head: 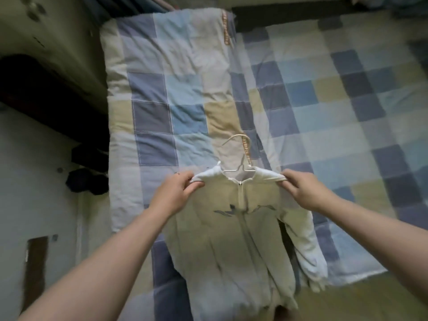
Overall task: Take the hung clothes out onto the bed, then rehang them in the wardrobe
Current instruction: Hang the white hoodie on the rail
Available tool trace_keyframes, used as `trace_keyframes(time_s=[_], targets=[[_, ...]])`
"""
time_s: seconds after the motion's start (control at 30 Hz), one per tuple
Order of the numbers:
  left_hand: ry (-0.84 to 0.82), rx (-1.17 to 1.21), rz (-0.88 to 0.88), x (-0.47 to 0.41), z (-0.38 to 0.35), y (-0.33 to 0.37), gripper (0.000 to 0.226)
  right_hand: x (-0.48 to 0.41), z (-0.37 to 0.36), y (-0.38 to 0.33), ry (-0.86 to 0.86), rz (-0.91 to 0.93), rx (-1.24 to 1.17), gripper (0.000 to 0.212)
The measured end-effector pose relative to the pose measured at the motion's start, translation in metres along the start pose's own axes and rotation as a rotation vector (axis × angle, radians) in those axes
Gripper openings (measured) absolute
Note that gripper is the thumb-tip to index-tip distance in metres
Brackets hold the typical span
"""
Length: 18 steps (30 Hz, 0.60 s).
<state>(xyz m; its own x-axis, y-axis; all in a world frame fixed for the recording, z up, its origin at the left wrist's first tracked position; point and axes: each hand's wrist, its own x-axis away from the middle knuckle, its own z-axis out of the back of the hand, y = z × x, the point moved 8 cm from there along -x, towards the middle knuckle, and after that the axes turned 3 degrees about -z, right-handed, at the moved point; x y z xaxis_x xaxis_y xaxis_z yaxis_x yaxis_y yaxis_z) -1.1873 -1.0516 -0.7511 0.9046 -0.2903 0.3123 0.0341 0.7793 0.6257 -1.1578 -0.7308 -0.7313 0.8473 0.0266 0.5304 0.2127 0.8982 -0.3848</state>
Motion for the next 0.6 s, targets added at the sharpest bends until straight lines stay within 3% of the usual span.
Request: trace_keyframes(time_s=[0.33, 0.6], targets=[[0.050, 0.148, -0.207, 0.133, 0.062, 0.157, 0.030, 0.251, 0.077, 0.002, 0.418, -0.106, -0.349, 0.010], [0.047, 0.091, -0.490, 0.174, 0.041, 0.296, 0.028, 0.403, 0.121, 0.057, 0.711, -0.181, -0.423, 0.009]])
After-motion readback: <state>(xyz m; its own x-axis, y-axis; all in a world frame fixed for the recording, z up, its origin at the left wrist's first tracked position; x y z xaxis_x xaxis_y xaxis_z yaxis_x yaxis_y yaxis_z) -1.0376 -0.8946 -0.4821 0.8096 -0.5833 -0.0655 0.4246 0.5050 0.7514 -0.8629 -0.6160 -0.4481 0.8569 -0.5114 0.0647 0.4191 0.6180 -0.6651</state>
